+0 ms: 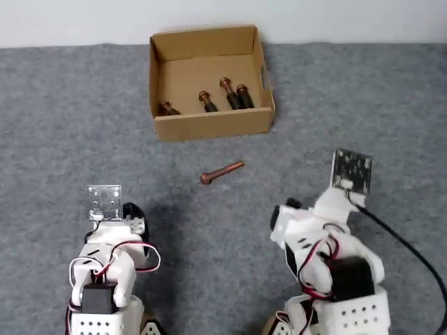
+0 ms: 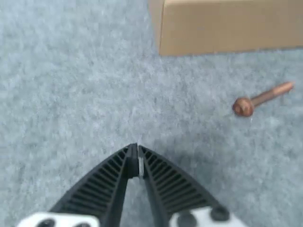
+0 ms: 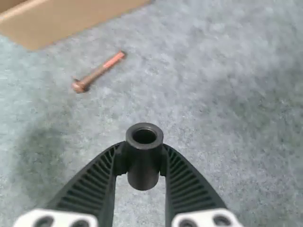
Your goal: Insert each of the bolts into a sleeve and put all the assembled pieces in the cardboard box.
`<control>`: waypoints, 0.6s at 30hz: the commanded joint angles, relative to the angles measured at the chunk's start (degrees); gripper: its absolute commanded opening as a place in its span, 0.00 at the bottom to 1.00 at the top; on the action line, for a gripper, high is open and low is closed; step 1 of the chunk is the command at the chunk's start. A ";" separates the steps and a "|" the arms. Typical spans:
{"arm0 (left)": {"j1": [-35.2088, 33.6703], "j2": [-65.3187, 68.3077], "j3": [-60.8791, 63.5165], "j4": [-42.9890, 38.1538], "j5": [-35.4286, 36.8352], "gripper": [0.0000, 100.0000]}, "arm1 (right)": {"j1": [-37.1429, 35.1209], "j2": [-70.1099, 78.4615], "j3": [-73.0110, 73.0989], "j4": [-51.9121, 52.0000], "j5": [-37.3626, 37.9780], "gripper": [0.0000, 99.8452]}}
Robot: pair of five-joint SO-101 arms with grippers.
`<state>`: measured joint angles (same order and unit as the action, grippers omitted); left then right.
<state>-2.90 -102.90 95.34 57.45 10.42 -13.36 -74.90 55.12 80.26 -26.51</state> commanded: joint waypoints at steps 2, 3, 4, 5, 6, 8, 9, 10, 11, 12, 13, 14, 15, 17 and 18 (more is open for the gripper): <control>3.78 -0.18 -7.52 -0.62 0.00 0.01 | 2.95 -6.55 3.78 -0.66 -0.18 0.01; 4.92 -0.09 -8.92 -0.53 0.26 0.01 | 3.12 -7.87 4.75 -0.66 -0.18 0.01; 6.07 -0.09 -10.24 -0.62 1.23 0.01 | 3.30 -9.19 5.89 -0.57 -0.18 0.01; 7.12 0.00 -11.56 -0.62 2.37 0.01 | 3.47 -10.51 7.30 -0.57 -0.18 0.01; 8.35 0.00 -12.53 -0.53 3.25 0.01 | 3.82 -12.00 8.97 -0.48 -0.18 0.01; 10.73 0.62 -13.58 -0.44 4.66 0.01 | 4.88 -15.08 11.16 -0.04 -0.09 0.01; 11.52 1.76 -14.02 -0.35 5.36 0.01 | 5.41 -16.57 11.25 -0.04 -0.09 0.01; 12.04 3.43 -14.64 -0.18 6.24 0.01 | 5.67 -17.80 11.52 0.04 -0.09 0.01; 12.31 5.63 -15.52 -0.26 7.38 0.01 | 5.85 -18.95 11.87 0.13 -0.09 0.01; 12.40 8.26 -16.84 -0.35 8.62 0.01 | 5.85 -19.91 12.31 0.13 0.09 0.01; 12.40 11.25 -18.51 -0.35 9.76 0.01 | 5.85 -20.44 12.66 0.04 0.88 0.01; 12.48 14.59 -20.62 -0.35 10.90 0.01 | 5.85 -20.70 13.01 -0.13 1.93 0.01; 12.57 18.46 -23.08 -0.26 12.22 0.01 | 5.85 -20.70 13.19 -0.31 2.46 0.01; 14.07 26.81 -28.35 0.18 14.33 0.01 | 5.85 -20.70 13.27 -0.31 2.55 0.01; 14.95 31.21 -31.43 0.88 15.56 0.01 | 5.85 -20.70 13.36 -0.31 2.55 0.01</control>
<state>10.11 -83.12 72.66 57.36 22.90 -8.18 -95.56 68.66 80.44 -24.84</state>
